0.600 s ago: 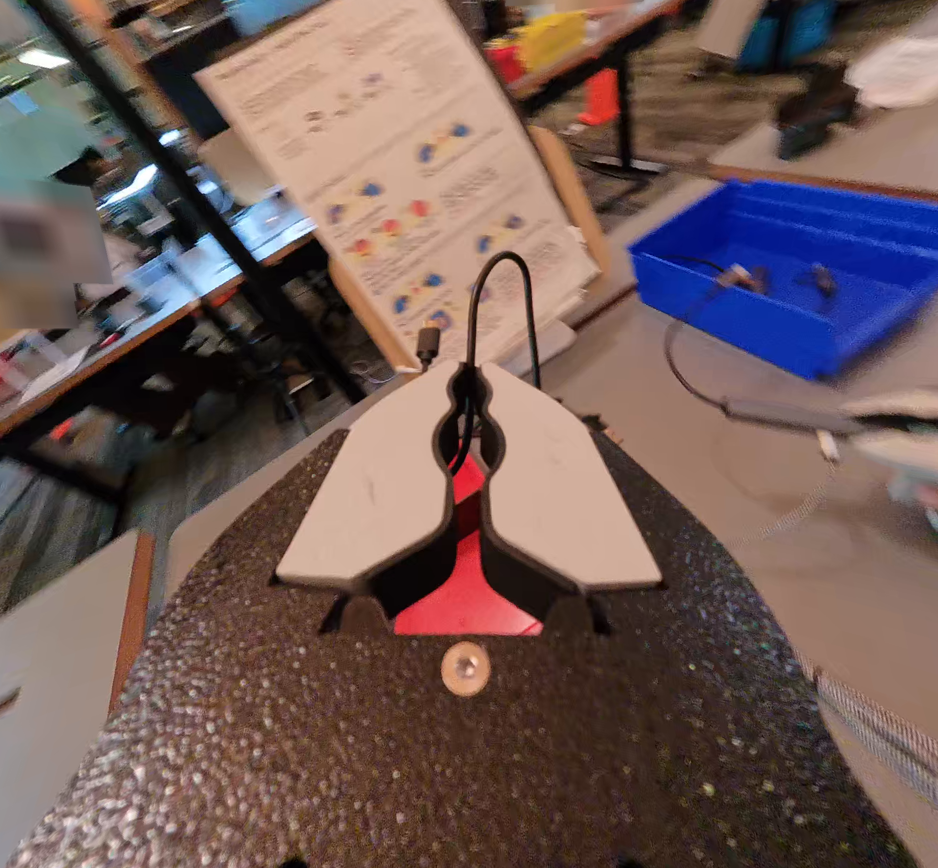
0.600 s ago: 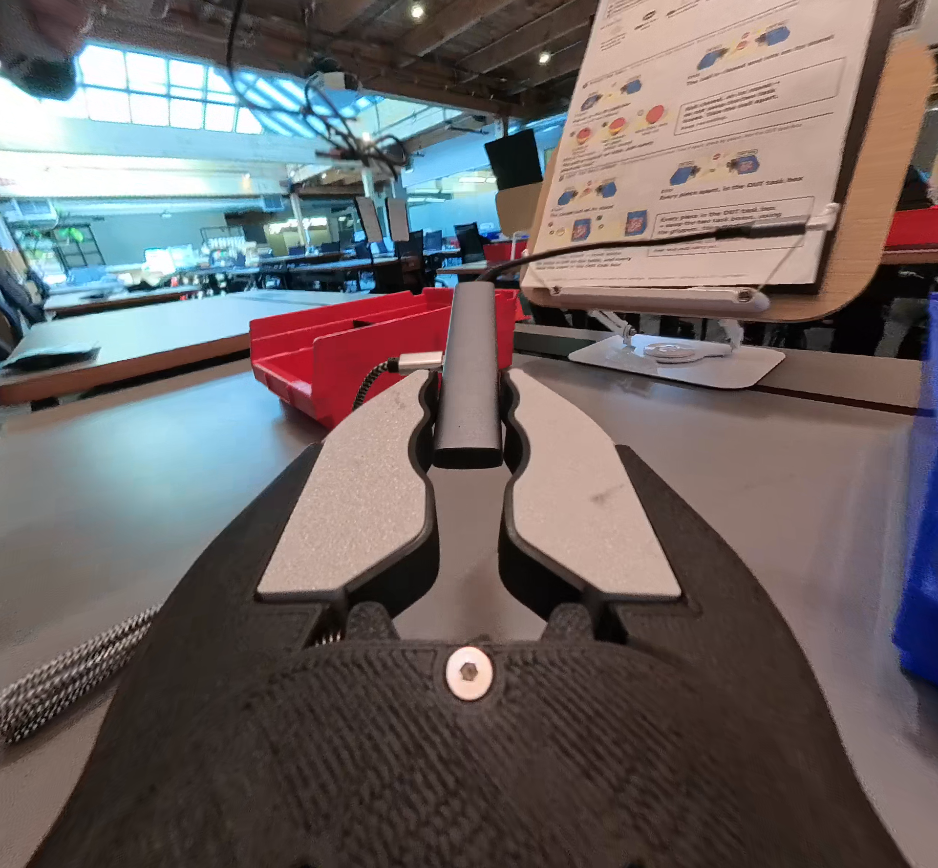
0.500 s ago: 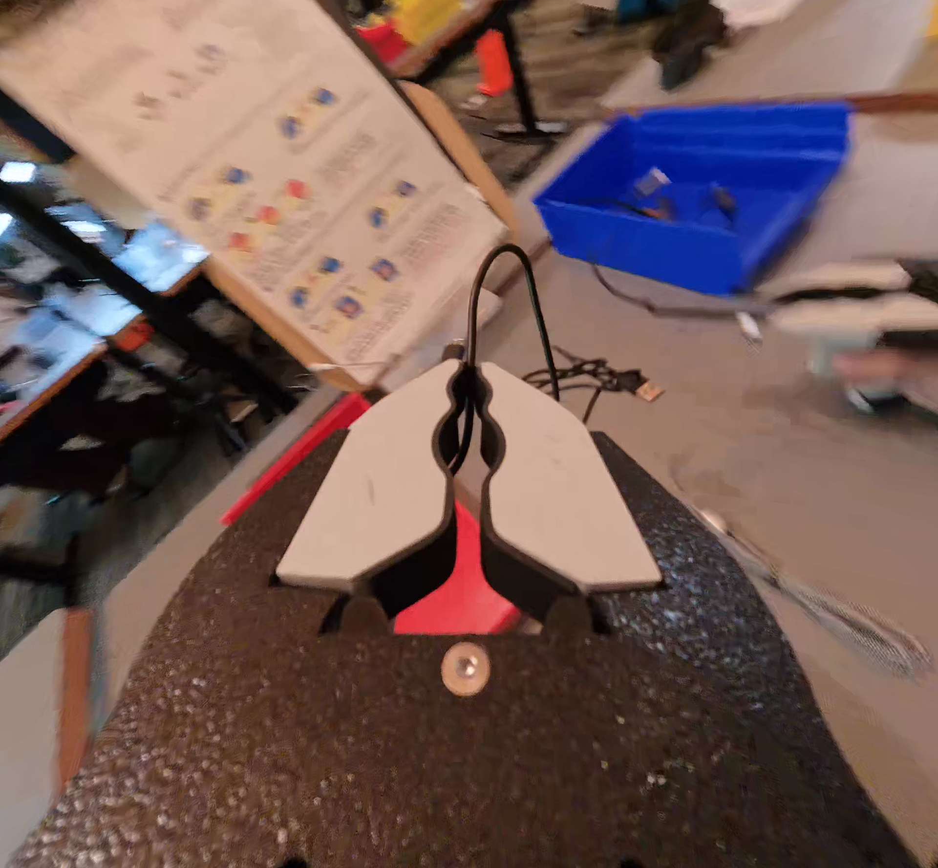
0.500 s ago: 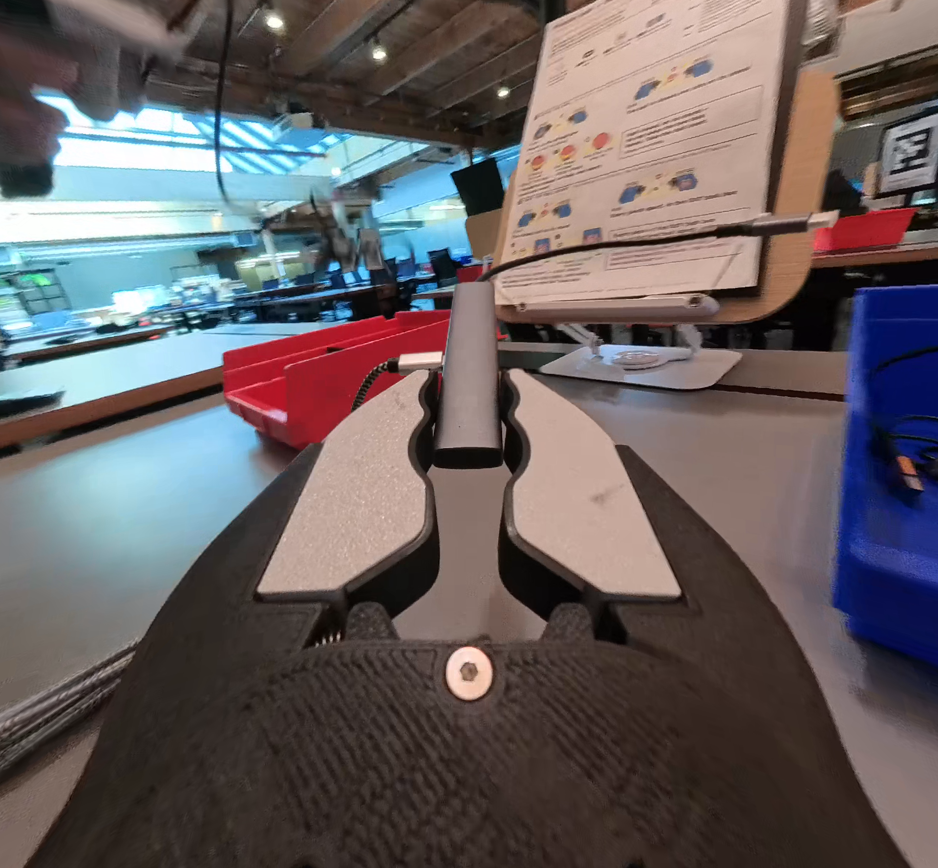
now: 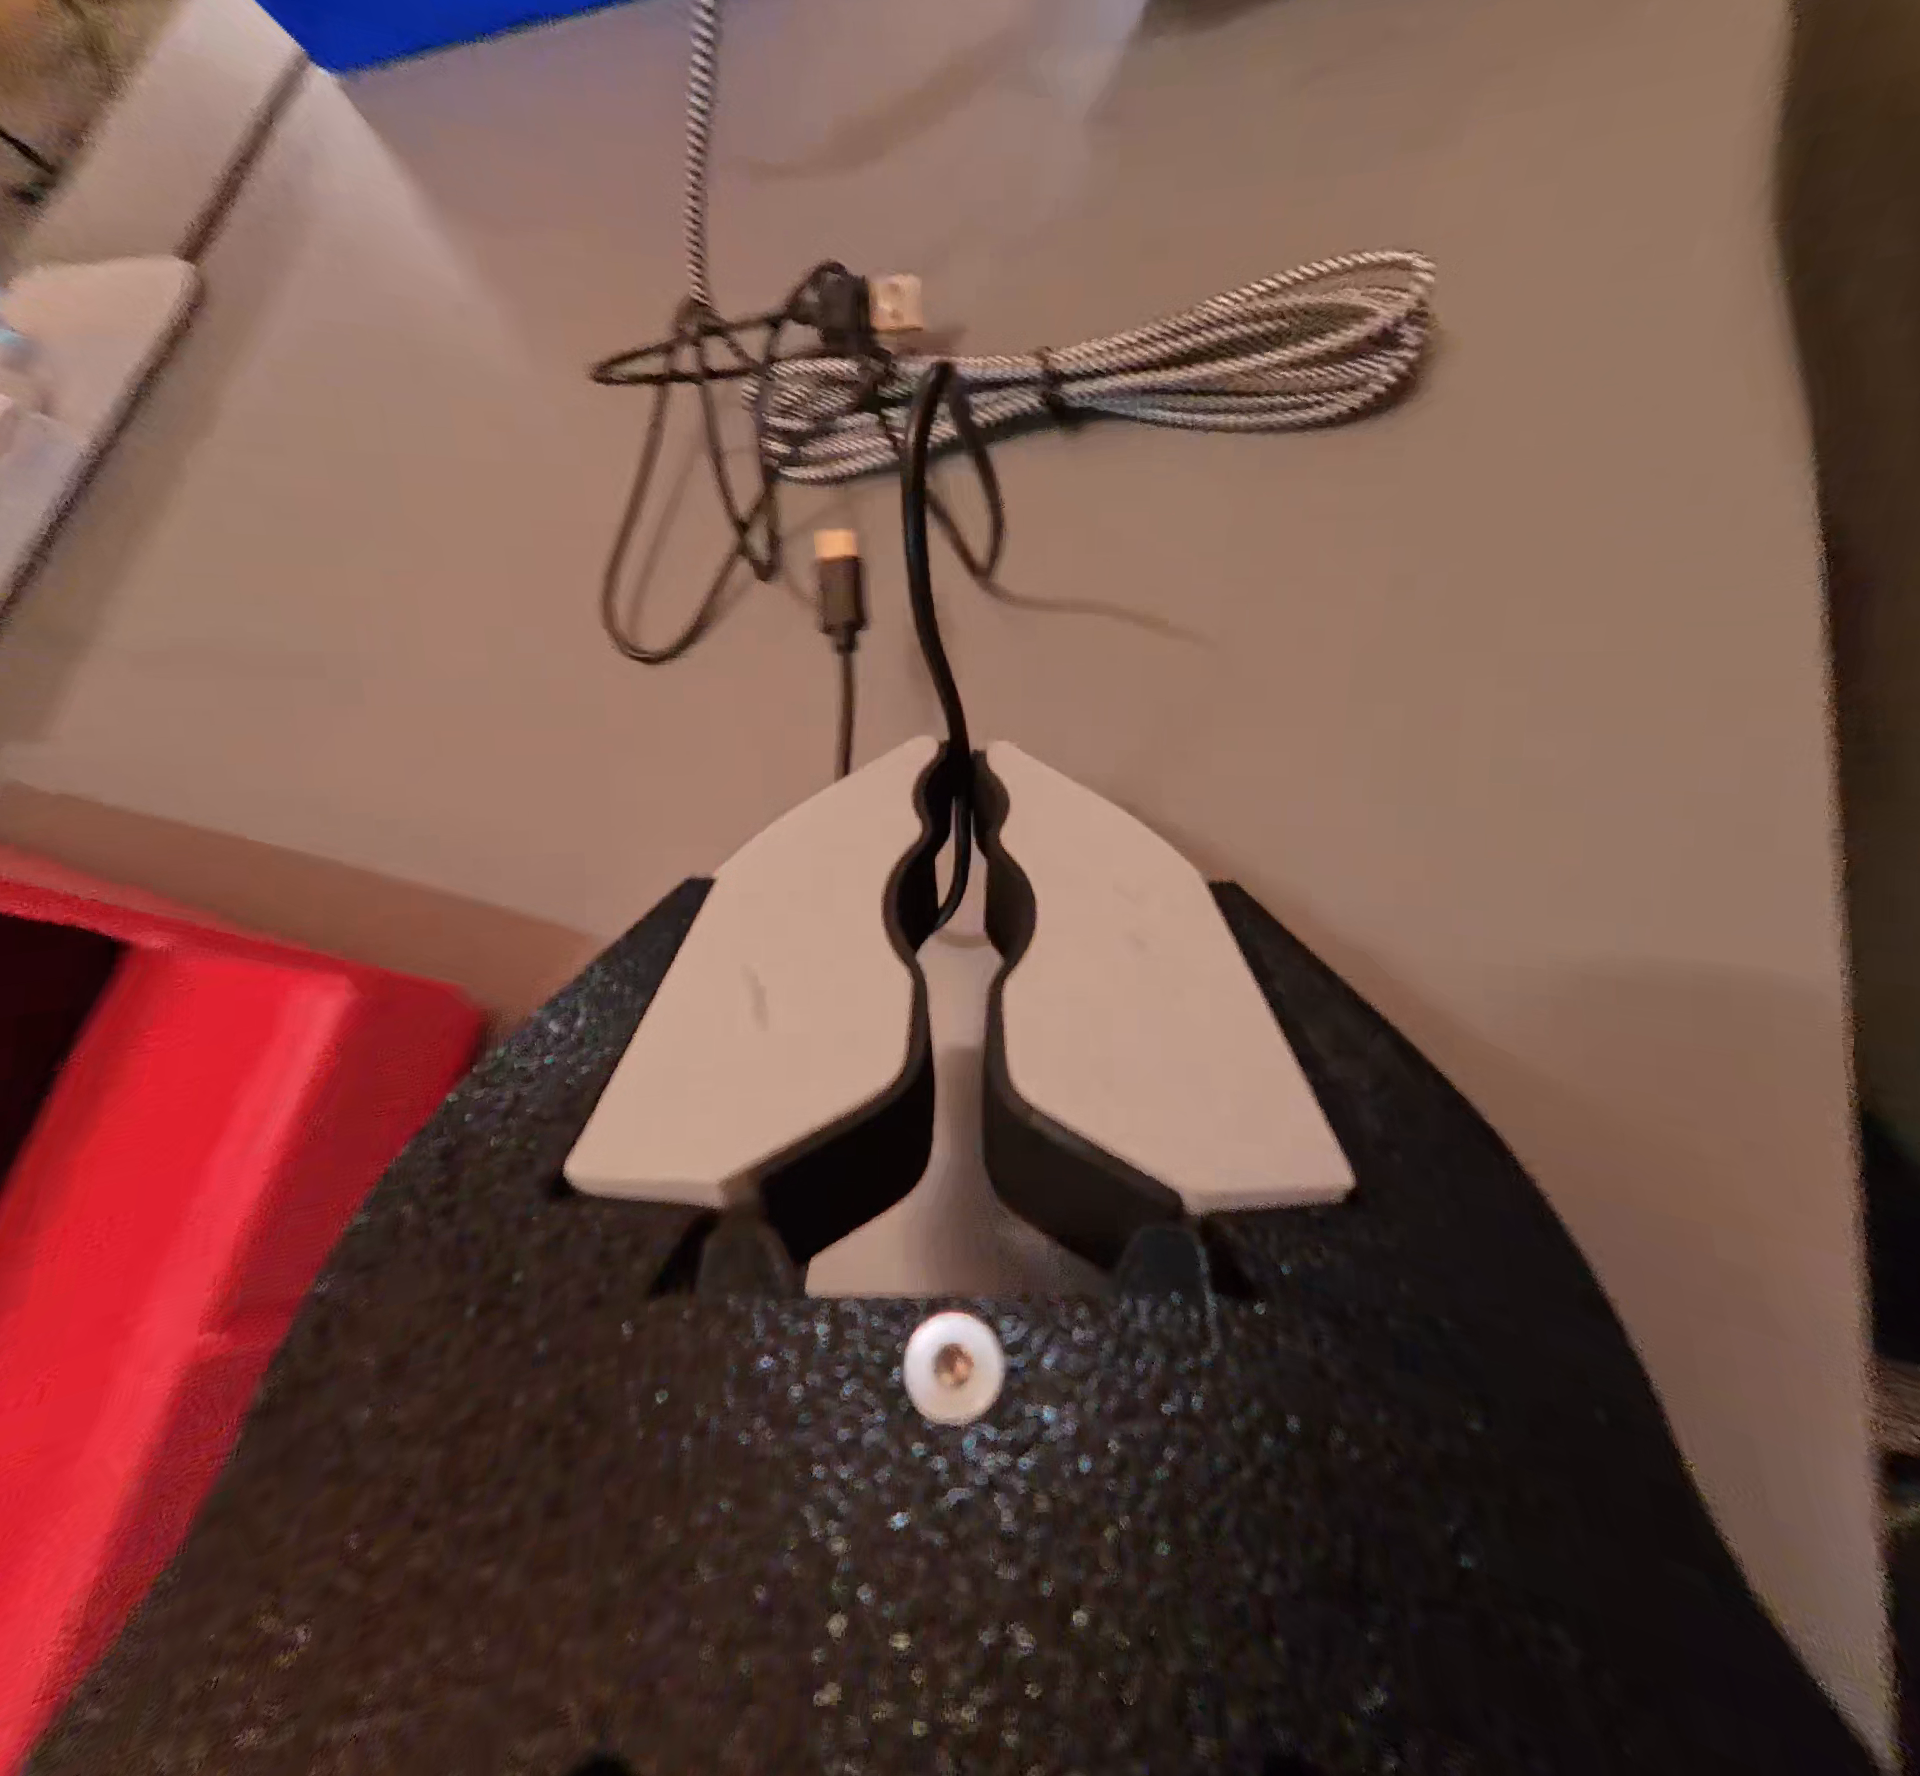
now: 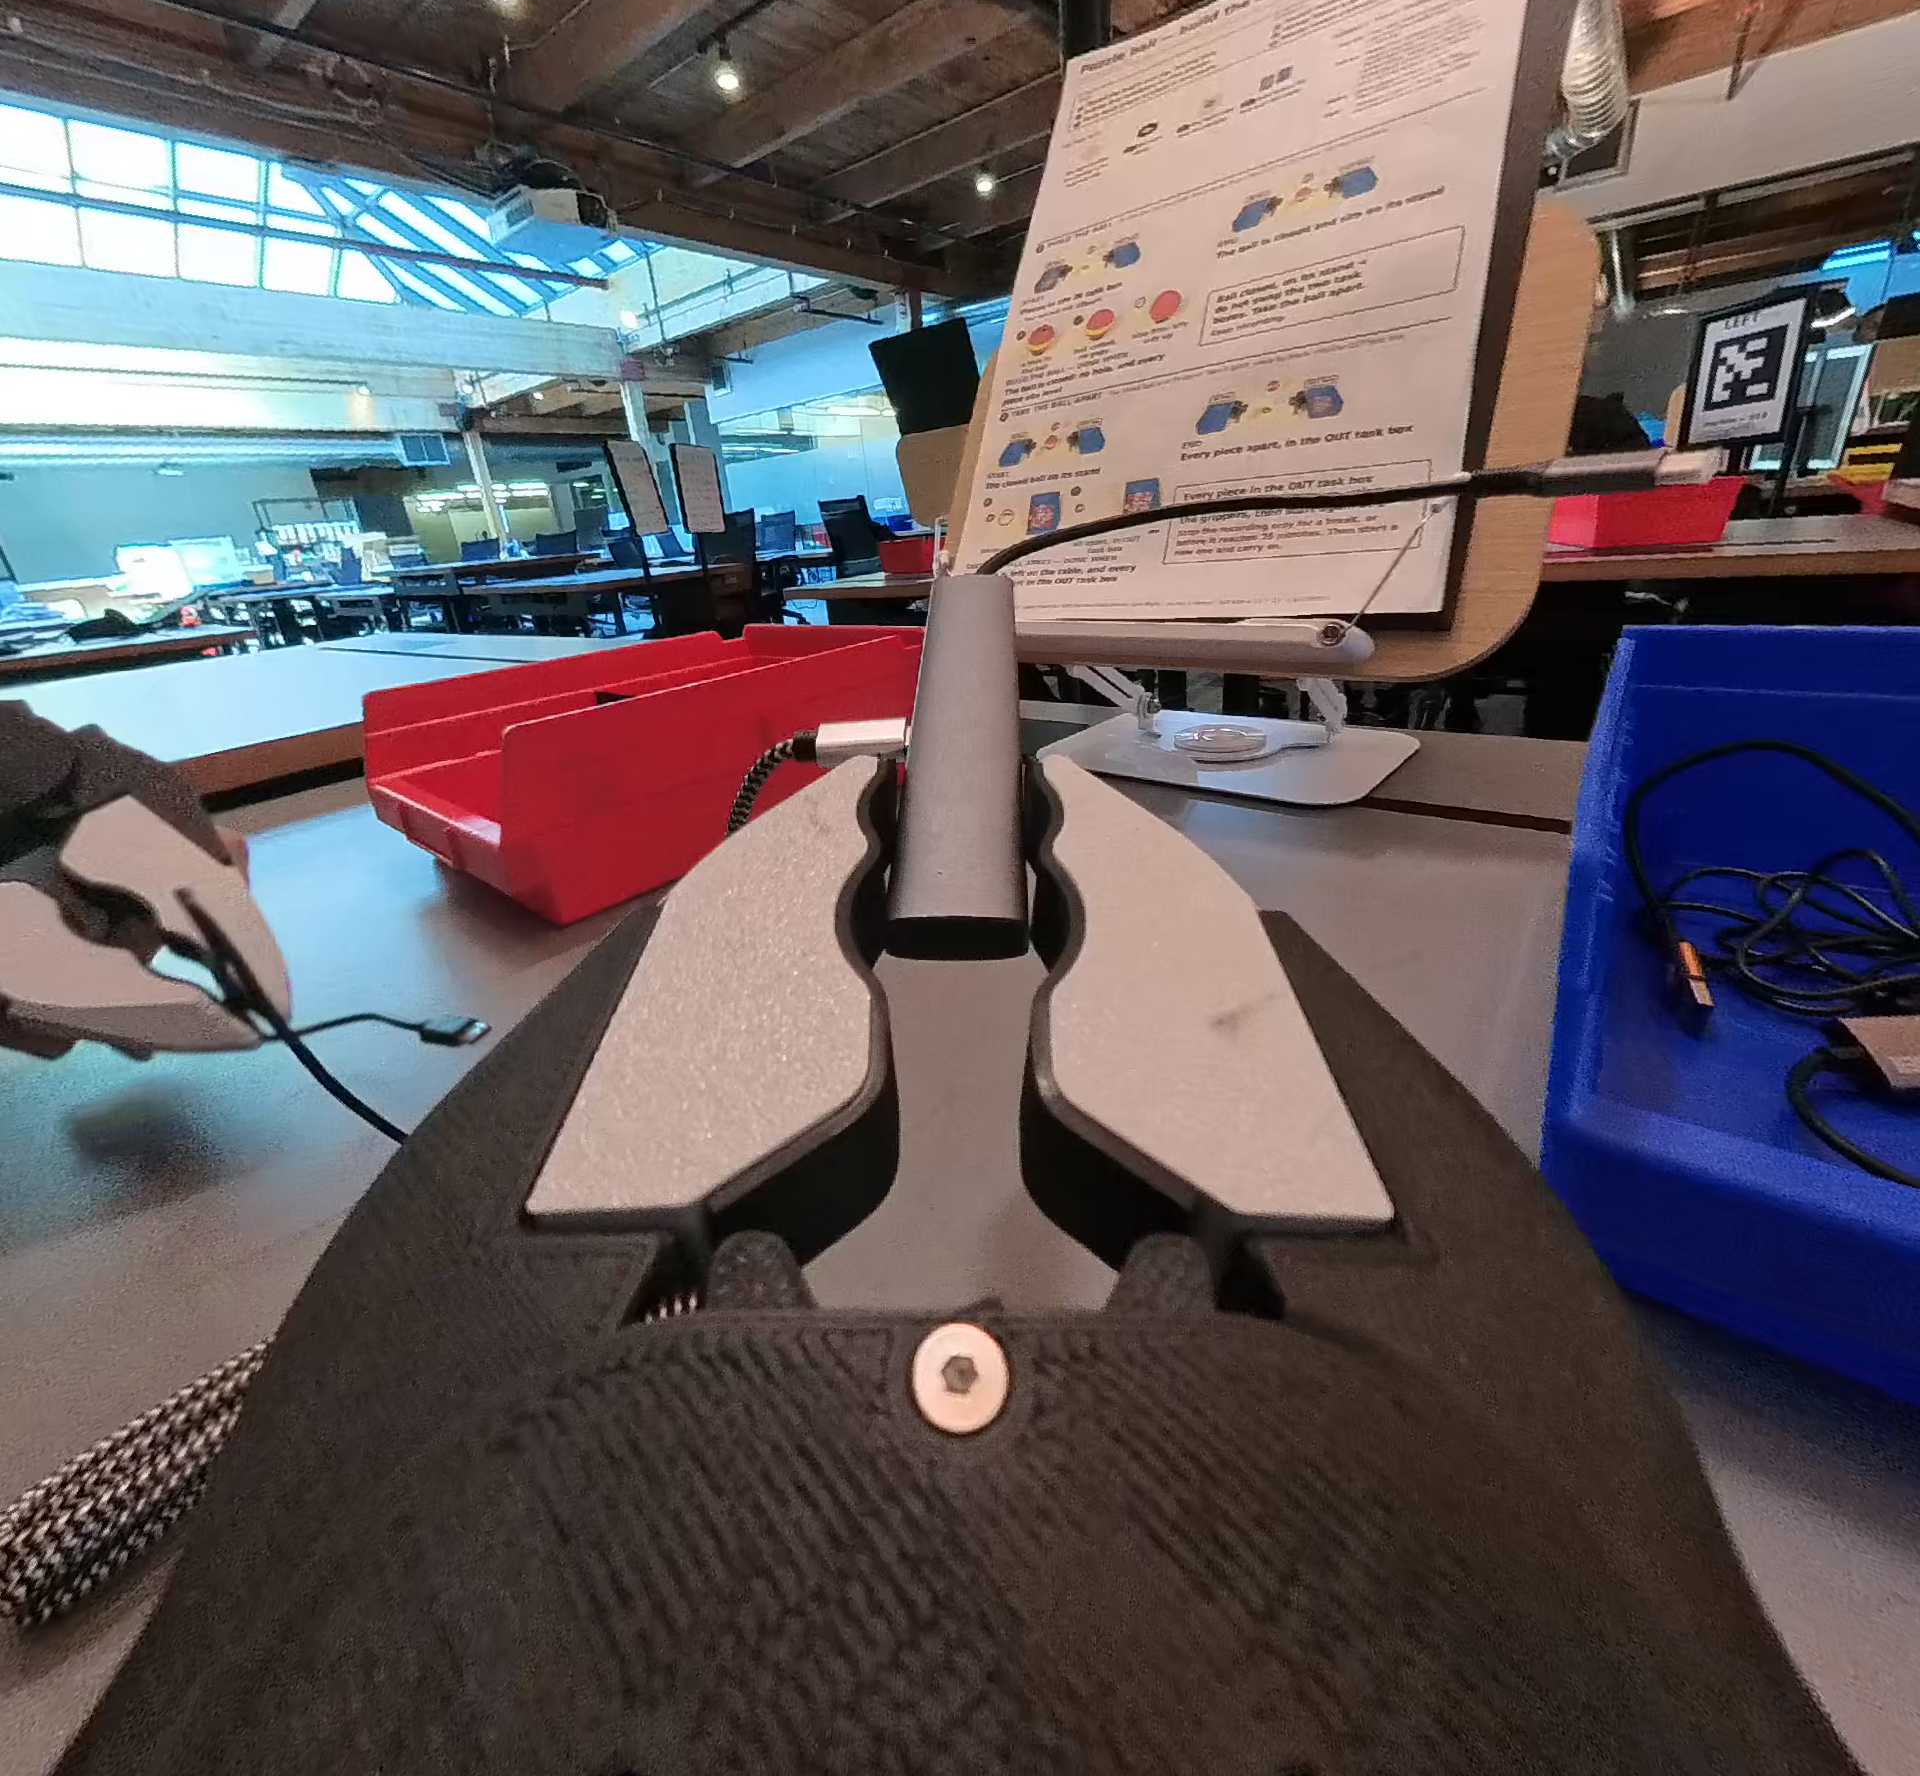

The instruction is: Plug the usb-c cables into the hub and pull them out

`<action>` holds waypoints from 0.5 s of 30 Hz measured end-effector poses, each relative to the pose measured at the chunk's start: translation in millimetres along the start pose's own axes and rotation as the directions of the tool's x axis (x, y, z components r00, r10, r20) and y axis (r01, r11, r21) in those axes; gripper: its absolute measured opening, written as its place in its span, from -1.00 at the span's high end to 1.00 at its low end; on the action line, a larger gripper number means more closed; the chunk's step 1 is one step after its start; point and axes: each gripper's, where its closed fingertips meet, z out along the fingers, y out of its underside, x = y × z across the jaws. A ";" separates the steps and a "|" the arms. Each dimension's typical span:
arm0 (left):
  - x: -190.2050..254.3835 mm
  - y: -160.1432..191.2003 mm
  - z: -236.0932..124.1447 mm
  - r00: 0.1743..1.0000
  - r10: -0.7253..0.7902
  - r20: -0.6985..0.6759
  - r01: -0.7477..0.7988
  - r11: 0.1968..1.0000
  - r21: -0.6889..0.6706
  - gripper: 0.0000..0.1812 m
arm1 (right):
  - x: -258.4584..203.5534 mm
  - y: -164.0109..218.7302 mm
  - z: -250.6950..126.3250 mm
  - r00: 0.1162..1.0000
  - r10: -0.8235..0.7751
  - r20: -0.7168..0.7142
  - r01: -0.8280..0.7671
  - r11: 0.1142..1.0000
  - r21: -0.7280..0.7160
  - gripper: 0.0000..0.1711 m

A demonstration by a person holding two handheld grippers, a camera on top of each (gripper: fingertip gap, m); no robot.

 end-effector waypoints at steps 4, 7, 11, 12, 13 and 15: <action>35.3 14.2 -5.3 0.977 -0.114 -0.182 0.098 0.991 -0.095 0.76 | -4.2 1.0 0.7 1.000 -0.023 0.015 0.023 1.000 -0.008 0.73; 31.8 21.6 -20.0 0.965 -0.203 -0.166 0.172 0.968 -0.181 0.54 | -6.4 1.7 1.3 0.999 -0.036 0.021 0.036 0.999 -0.013 0.73; 8.9 26.5 -43.8 0.933 -0.357 -0.041 0.340 0.914 -0.222 0.55 | -7.9 2.4 1.6 0.999 -0.044 0.027 0.044 0.999 -0.018 0.73; -4.1 28.6 -45.8 0.912 -0.406 0.047 0.407 0.888 -0.216 0.58 | -8.0 2.5 1.7 0.999 -0.044 0.027 0.045 0.999 -0.019 0.73; -15.7 31.8 -45.5 0.870 -0.475 0.134 0.493 0.843 -0.214 0.61 | -8.3 2.8 1.9 0.999 -0.044 0.029 0.045 0.999 -0.021 0.73; -27.8 40.4 -38.1 0.733 -0.628 0.261 0.679 0.700 -0.222 0.61 | -8.6 3.2 2.2 0.998 -0.046 0.031 0.047 0.999 -0.024 0.73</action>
